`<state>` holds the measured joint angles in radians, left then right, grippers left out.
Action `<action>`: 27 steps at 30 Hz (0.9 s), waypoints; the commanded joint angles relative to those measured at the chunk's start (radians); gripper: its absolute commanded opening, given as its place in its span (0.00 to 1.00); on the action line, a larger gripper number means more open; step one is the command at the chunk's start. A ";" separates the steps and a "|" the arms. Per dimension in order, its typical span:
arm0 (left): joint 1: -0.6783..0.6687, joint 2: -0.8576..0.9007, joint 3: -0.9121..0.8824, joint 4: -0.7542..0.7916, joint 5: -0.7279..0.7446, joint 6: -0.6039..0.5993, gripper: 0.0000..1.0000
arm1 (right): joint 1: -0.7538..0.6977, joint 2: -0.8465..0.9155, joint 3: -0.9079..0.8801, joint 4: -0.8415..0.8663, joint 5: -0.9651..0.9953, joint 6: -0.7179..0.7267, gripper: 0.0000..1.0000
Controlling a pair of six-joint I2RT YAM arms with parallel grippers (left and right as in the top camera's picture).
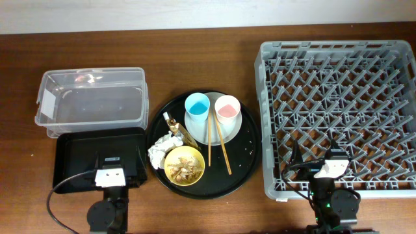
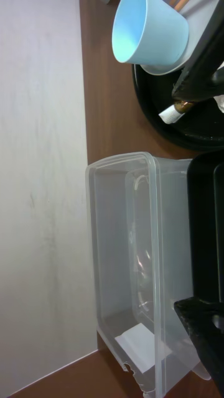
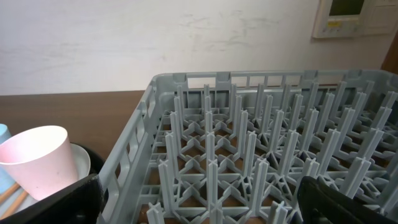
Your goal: Sort waste into correct bins and load items into the dishwasher rack
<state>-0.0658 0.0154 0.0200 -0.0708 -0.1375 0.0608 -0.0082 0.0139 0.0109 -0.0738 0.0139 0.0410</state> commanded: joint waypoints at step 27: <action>0.003 -0.009 -0.010 0.010 0.408 -0.011 0.99 | -0.005 -0.008 -0.005 -0.006 -0.002 -0.007 0.98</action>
<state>-0.0650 0.0154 0.0200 -0.0666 0.1223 0.0608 -0.0078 0.0139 0.0109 -0.0738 0.0139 0.0414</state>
